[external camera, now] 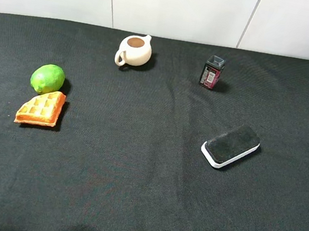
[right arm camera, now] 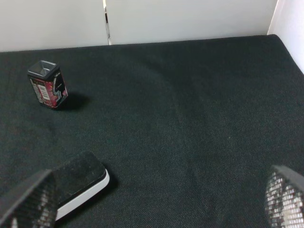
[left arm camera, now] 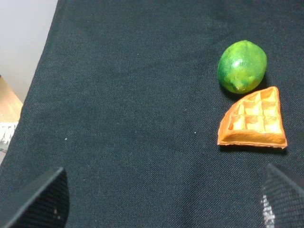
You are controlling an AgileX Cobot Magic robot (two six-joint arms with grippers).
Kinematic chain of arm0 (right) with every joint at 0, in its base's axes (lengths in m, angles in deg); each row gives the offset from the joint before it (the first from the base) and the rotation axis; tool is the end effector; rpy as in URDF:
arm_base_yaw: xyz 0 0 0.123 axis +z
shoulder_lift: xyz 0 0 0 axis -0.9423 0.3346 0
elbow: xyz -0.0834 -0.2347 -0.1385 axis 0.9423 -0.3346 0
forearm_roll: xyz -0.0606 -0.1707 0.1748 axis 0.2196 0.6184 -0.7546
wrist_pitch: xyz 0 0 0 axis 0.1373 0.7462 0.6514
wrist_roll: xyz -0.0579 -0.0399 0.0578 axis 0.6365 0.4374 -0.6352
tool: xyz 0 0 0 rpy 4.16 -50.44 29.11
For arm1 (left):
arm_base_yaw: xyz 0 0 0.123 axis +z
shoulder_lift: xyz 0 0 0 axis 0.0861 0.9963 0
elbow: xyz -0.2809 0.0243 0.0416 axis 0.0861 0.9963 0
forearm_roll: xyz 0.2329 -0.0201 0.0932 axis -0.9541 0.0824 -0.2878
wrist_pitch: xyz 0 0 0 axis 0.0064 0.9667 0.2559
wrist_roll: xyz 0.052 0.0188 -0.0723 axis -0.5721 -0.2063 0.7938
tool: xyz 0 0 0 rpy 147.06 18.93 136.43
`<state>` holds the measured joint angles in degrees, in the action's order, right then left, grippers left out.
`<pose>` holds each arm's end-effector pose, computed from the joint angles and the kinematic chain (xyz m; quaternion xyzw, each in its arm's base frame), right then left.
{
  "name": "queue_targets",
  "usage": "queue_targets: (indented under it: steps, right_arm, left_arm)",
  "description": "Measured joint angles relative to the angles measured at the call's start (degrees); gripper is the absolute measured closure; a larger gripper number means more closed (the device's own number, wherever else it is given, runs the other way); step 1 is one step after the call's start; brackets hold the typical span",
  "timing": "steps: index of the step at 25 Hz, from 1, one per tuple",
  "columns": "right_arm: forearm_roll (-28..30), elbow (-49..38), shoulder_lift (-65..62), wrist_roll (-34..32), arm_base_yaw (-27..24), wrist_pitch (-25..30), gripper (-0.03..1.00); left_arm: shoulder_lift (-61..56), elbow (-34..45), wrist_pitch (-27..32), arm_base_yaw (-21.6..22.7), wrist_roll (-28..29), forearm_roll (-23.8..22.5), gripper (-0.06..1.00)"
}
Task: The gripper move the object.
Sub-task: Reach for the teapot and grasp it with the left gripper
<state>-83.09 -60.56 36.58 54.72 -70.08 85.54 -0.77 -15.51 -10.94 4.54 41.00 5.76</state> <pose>-0.0038 0.0000 0.2804 -0.0075 0.8410 -0.0013 0.5411 -0.0049 0.0136 0.2732 -0.0610 0.8545 0.0467 0.5138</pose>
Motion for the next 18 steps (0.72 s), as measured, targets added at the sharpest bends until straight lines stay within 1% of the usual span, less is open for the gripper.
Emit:
queue_targets:
  steps: [18]
  right_arm:
    - [0.0,0.0,0.0,0.0,0.0,0.0,0.31]
  left_arm:
    - [0.0,0.0,0.0,0.0,0.0,0.0,0.15]
